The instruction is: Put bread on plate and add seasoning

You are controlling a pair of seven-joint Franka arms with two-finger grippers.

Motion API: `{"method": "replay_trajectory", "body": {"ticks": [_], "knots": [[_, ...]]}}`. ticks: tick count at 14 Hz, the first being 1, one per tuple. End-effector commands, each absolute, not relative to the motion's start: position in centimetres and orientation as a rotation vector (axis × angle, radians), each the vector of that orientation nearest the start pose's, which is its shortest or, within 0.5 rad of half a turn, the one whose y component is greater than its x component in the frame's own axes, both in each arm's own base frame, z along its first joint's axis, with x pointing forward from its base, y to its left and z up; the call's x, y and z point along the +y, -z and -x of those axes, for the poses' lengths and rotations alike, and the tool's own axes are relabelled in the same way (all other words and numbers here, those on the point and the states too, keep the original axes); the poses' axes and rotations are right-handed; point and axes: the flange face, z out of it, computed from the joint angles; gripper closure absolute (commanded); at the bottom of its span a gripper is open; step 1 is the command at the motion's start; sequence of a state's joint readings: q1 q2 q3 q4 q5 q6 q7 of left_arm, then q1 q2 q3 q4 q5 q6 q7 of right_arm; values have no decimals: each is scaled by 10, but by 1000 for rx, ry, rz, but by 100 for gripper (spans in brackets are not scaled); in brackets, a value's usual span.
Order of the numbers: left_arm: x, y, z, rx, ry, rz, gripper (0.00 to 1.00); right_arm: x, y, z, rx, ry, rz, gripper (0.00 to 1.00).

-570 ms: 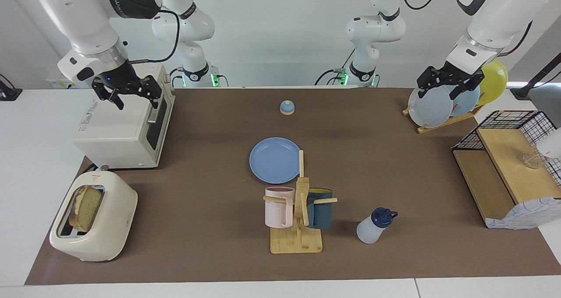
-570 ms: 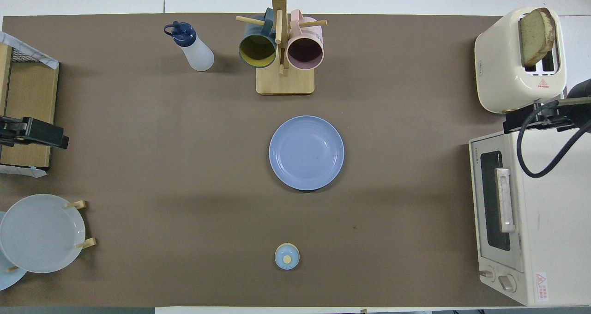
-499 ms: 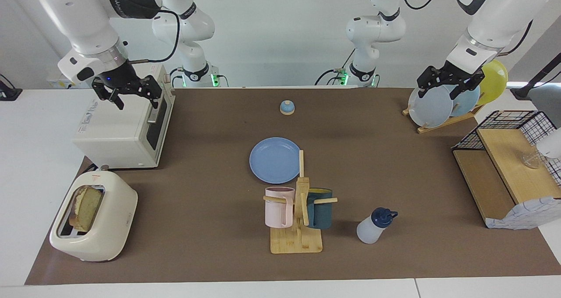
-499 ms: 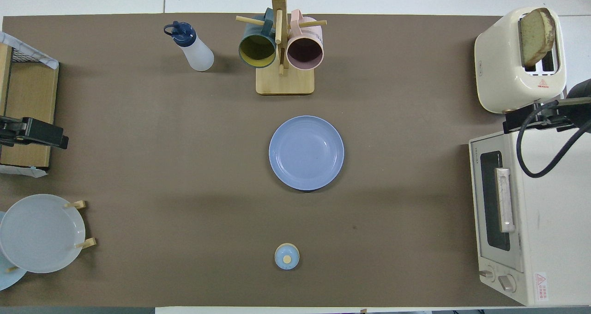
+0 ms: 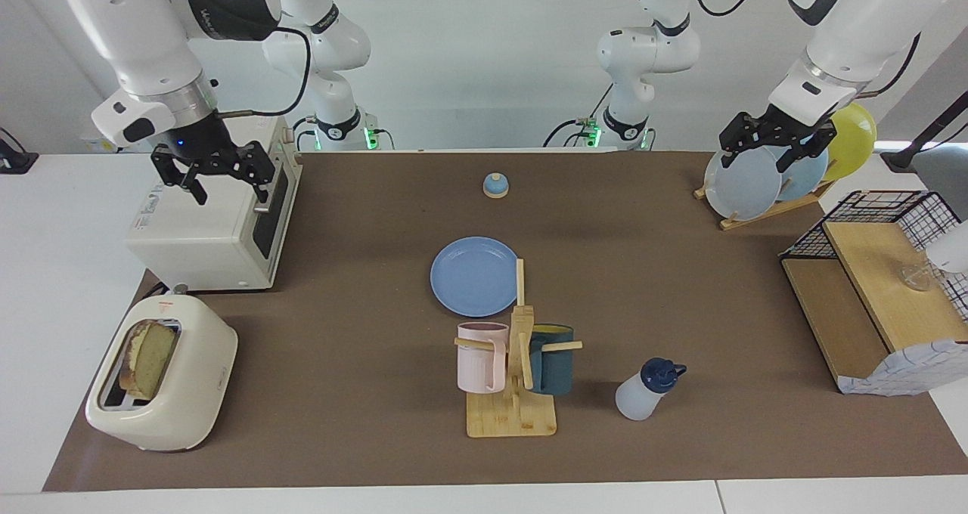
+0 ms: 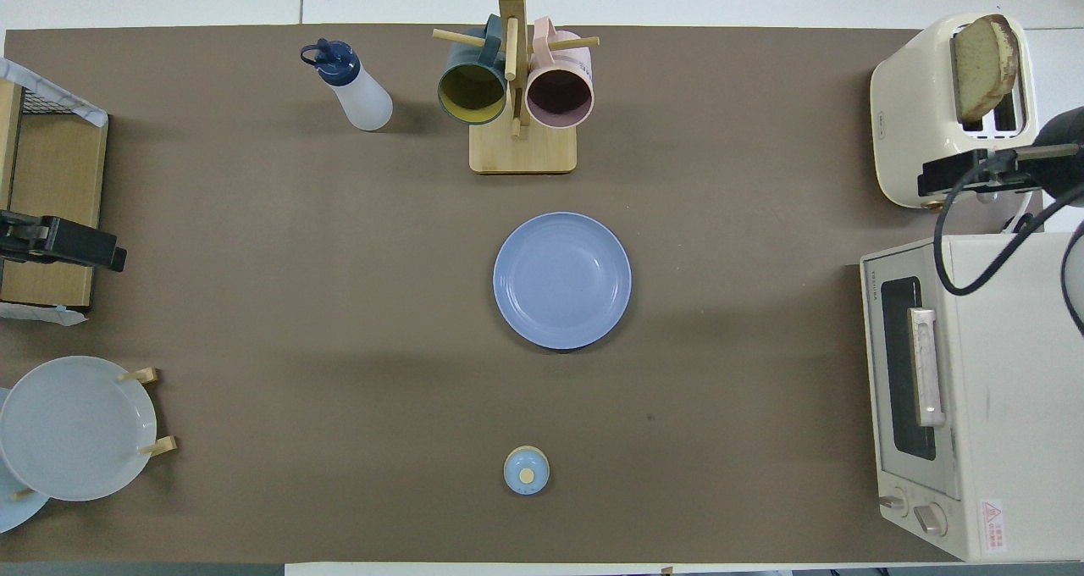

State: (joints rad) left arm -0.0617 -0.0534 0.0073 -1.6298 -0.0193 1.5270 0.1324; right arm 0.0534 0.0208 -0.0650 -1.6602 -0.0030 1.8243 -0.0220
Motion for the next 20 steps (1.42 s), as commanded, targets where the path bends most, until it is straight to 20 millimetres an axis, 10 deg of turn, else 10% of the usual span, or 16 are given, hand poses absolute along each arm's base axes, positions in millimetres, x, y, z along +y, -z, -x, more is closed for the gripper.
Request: {"method": "replay_trajectory", "body": {"ticks": [1, 7, 16, 18, 20], "knots": [[-35, -623, -528, 334, -15, 3151, 0, -17, -563, -623, -38, 389, 3143, 0], [-30, -619, -525, 335, -38, 3132, 0, -46, -538, -658, -113, 791, 3115, 0], [-69, -516, -509, 365, 655, 3065, 0, -112, -482, -668, -101, 848, 3155, 0], [-70, -489, -520, 350, 797, 3035, 0, -113, -476, -671, -95, 852, 3154, 19], [-80, -466, -537, 362, 914, 3005, 0, -113, -476, -671, -102, 850, 3156, 60]]}}
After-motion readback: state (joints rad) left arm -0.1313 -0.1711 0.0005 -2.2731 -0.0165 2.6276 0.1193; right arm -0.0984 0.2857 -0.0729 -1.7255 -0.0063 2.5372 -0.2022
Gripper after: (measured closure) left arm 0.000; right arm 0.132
